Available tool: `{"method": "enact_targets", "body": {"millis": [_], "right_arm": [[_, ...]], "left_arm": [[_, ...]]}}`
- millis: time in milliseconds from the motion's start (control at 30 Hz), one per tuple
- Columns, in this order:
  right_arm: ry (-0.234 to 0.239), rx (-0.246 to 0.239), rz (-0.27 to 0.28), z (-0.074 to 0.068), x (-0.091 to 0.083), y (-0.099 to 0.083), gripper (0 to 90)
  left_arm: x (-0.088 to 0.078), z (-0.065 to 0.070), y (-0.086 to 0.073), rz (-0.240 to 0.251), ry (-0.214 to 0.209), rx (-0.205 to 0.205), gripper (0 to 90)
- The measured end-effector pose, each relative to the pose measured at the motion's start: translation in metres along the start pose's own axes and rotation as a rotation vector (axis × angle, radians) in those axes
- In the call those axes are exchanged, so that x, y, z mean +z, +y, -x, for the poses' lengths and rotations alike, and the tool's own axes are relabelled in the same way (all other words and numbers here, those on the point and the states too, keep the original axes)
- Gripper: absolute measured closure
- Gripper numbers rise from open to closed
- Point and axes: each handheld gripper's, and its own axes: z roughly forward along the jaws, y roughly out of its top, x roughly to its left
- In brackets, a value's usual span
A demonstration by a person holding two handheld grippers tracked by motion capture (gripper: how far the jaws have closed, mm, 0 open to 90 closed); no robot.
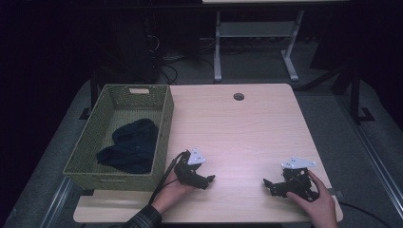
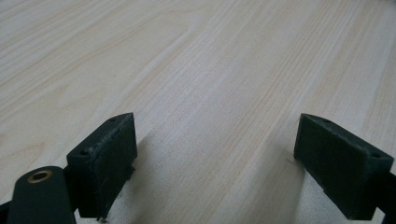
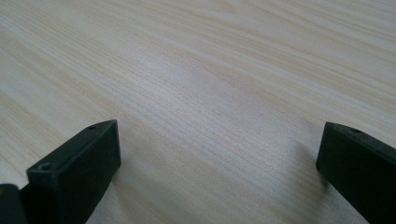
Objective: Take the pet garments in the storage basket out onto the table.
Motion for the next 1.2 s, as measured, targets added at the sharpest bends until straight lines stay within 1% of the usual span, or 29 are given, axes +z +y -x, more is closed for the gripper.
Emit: {"method": "enact_targets", "body": {"millis": [200, 333, 433, 533, 633, 733, 900, 1067, 1200], "right_arm": [[0.0, 0.0, 0.0, 0.0, 0.0, 0.0, 0.0], [0.001, 0.003, 0.001, 0.0, 0.0, 0.0, 0.0], [0.0, 0.003, 0.001, 0.0, 0.0, 0.0, 0.0], [0.001, 0.002, 0.001, 0.0, 0.0, 0.0, 0.0], [0.001, 0.002, 0.001, 0.0, 0.0, 0.0, 0.0], [0.0, 0.001, 0.0, 0.0, 0.0, 0.0, 0.0], [0.001, 0.002, 0.0, 0.0, 0.0, 0.0, 0.0], [0.001, 0.003, 0.001, 0.0, 0.0, 0.0, 0.0], [0.0, 0.0, 0.0, 0.0, 0.0, 0.0, 0.0]], "left_arm": [[0.0, 0.0, 0.0, 0.0, -0.001, 0.001, 12.6], [0.0, 0.0, 0.001, -0.012, -0.005, 0.001, 13.0], [-0.001, 0.0, 0.003, -0.025, -0.004, 0.011, 13.2], [-0.001, -0.001, 0.004, -0.026, -0.005, 0.01, 13.3], [-0.002, -0.001, 0.005, -0.018, -0.011, -0.001, 13.5], [-0.004, -0.002, 0.006, -0.024, -0.011, -0.006, 13.8], [-0.006, -0.002, 0.008, -0.02, -0.008, -0.004, 14.0], [-0.009, -0.002, 0.01, -0.013, -0.014, -0.016, 14.1], [-0.011, -0.003, 0.012, -0.012, -0.011, -0.012, 14.1]]}}
